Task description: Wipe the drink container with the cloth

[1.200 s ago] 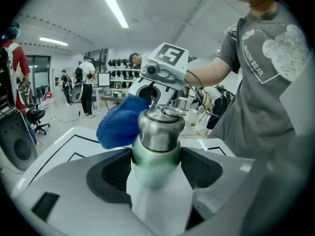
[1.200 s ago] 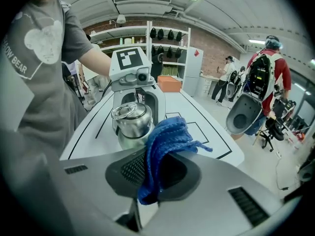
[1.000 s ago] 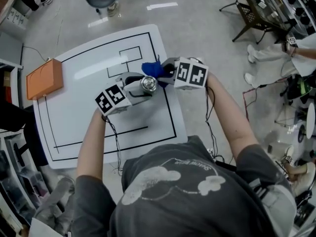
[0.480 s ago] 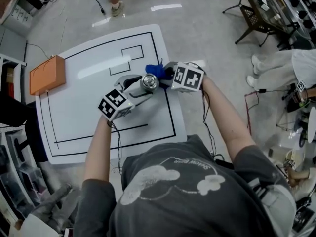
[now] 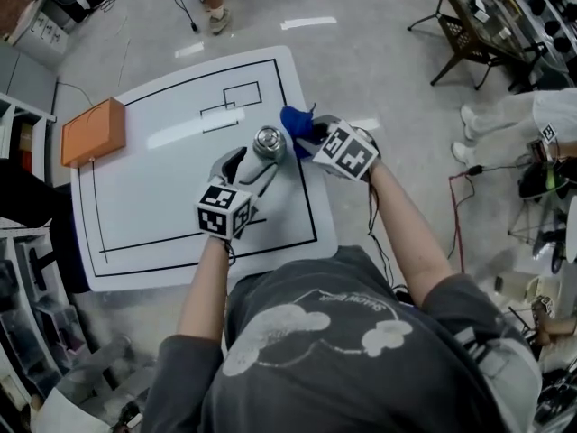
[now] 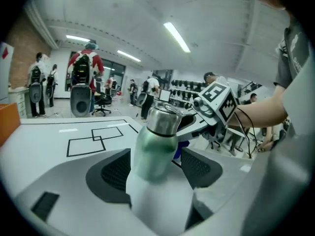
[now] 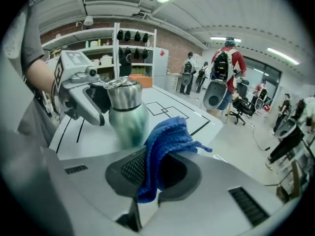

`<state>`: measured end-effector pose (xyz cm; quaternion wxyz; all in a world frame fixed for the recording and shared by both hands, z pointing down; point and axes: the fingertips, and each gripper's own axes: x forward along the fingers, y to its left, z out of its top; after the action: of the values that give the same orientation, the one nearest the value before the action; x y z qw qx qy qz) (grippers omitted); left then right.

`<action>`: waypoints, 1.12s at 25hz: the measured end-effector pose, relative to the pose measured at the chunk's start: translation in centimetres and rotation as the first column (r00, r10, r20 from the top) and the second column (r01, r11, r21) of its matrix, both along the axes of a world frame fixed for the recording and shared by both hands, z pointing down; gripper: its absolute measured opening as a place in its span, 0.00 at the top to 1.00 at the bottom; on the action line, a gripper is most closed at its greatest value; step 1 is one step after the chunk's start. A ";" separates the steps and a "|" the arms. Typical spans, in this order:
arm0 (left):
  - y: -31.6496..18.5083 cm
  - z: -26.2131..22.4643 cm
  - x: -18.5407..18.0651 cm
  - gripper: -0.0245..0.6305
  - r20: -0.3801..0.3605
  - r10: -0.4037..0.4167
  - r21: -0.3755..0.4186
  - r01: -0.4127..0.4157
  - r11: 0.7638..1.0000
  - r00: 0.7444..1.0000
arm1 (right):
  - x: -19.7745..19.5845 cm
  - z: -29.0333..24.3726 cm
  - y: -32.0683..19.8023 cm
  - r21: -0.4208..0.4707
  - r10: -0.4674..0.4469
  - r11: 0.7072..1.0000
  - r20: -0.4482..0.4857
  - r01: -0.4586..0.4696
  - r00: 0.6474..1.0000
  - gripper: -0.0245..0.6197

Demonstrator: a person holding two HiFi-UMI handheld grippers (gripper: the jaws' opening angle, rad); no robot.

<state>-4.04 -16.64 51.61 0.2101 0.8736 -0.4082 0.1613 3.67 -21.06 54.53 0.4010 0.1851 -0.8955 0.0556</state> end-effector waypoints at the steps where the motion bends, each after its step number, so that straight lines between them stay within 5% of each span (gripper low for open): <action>1: 0.3 -0.1 0.1 0.48 -0.012 -0.039 0.003 0.039 0.999 0.999 | 0.3 -0.2 0.3 -0.003 0.018 1.000 0.013 -0.018 1.000 0.90; 9: 0.0 -1.8 1.7 0.43 -0.050 -0.251 0.043 0.254 0.966 0.967 | 2.5 -1.4 2.1 0.025 0.087 0.996 0.034 -0.087 0.996 0.90; 18: -2.3 -1.1 1.8 0.41 0.093 -0.462 0.106 0.453 0.885 0.882 | 3.7 -2.2 3.5 0.037 0.085 0.996 0.040 -0.087 0.996 0.90; 21: -2.5 -0.5 1.8 0.46 0.116 -0.445 0.092 0.436 0.895 0.888 | 4.0 -2.5 3.4 0.048 0.079 0.996 0.040 -0.081 0.996 0.90; 28: -2.4 -0.9 1.9 0.46 0.104 -0.270 0.107 0.259 0.960 0.957 | 3.6 -4.1 2.5 0.080 0.013 0.997 0.034 -0.015 0.999 0.90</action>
<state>-2.14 -19.00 50.68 0.1648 0.8089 -0.5401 0.1637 7.29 -18.60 50.45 0.3777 0.2064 -0.9023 0.0254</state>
